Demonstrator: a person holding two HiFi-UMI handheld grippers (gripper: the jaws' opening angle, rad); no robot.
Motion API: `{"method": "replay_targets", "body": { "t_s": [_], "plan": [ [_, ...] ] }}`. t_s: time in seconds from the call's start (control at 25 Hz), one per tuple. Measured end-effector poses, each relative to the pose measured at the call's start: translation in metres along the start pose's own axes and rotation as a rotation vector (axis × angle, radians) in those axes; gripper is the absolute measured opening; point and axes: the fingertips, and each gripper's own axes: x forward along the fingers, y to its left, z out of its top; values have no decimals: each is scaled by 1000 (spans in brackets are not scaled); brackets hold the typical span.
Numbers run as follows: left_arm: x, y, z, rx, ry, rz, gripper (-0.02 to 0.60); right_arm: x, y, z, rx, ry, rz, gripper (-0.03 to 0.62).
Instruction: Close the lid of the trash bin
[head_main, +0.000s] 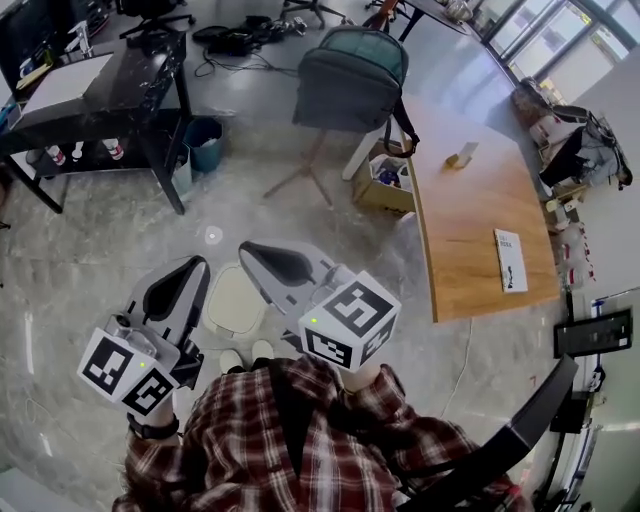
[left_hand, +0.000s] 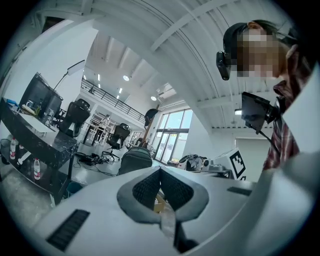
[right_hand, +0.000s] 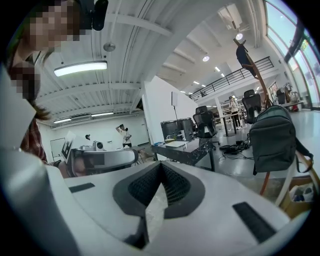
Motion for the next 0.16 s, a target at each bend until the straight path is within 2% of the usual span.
{"method": "replay_targets", "body": {
  "t_s": [0.16],
  "plan": [
    [2, 3, 1, 7, 0, 7, 11, 4, -4, 2, -1, -2, 3, 12]
  ]
}}
